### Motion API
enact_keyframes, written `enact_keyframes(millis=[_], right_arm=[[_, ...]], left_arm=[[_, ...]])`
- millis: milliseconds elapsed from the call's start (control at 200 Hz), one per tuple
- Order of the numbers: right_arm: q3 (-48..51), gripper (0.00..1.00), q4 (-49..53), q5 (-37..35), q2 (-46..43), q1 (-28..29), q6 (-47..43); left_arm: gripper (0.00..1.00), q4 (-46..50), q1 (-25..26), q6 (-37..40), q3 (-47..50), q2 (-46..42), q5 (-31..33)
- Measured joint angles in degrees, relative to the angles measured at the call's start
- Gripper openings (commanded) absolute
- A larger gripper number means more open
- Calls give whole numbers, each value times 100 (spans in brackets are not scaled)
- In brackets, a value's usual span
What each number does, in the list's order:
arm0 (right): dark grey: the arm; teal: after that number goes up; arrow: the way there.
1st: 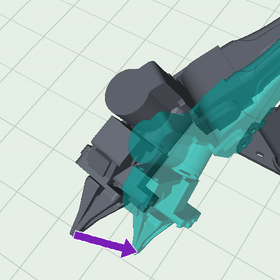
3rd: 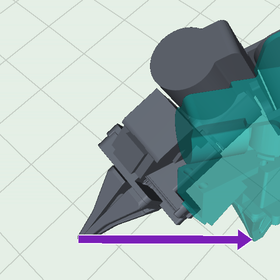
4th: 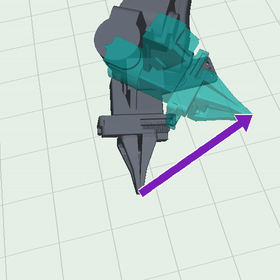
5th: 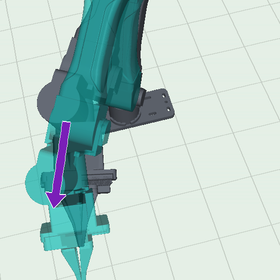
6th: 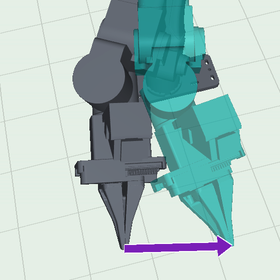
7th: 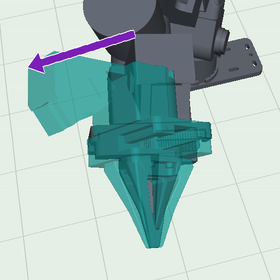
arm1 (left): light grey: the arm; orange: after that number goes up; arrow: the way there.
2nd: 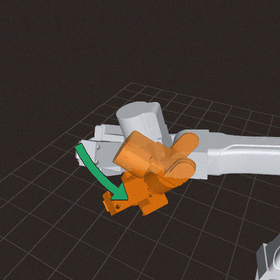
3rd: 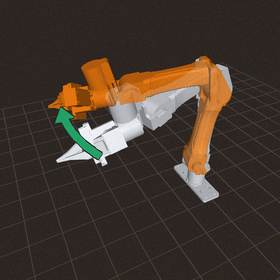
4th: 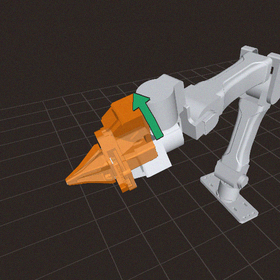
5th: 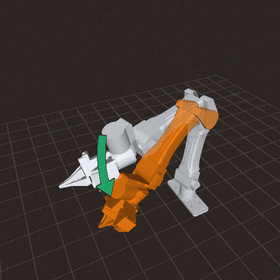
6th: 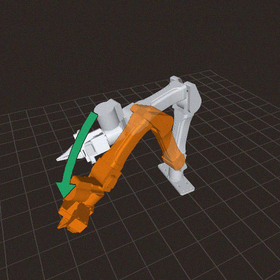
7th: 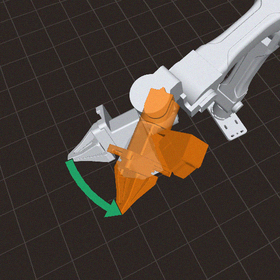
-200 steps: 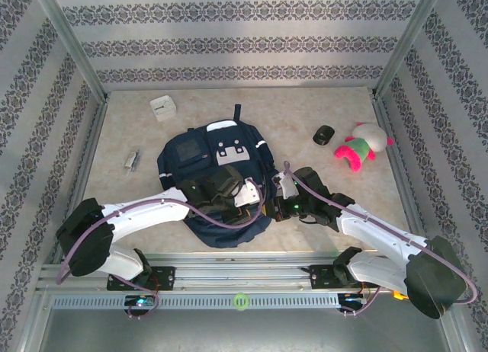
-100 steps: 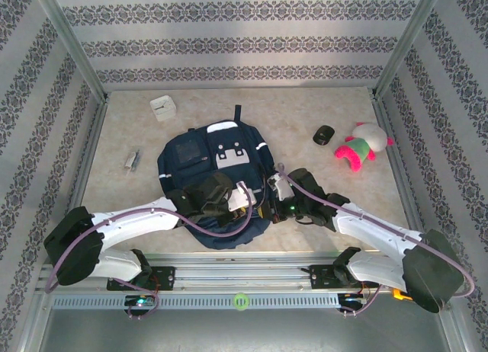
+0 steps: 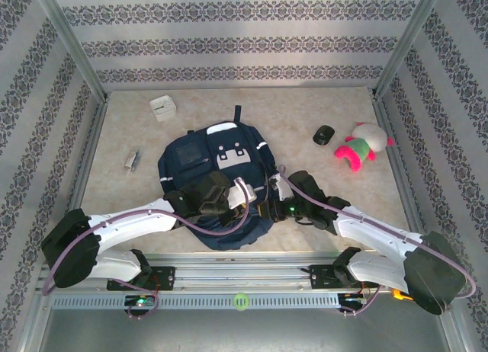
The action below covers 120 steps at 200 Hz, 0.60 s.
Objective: Pack the student bag
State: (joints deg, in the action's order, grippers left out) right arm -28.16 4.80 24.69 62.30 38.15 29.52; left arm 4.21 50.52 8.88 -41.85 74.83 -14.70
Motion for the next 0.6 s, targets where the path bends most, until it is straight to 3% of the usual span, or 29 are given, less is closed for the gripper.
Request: enact_keyframes(millis=[65, 185, 415, 600], right_arm=[[24, 22, -22, -48, -48, 0, 17], [39, 0, -87, -39, -103, 42, 4], [50, 0, 79, -177, -444, 28, 35], [4, 0, 223, 146, -791, -411, 4]], left_arm=[[1, -24, 0, -42, 0, -15, -15], [0, -83, 0, -107, 0, -20, -26], [0, -83, -2, -11, 0, -107, -7], [0, 125, -197, 505, 61, -619, -98]])
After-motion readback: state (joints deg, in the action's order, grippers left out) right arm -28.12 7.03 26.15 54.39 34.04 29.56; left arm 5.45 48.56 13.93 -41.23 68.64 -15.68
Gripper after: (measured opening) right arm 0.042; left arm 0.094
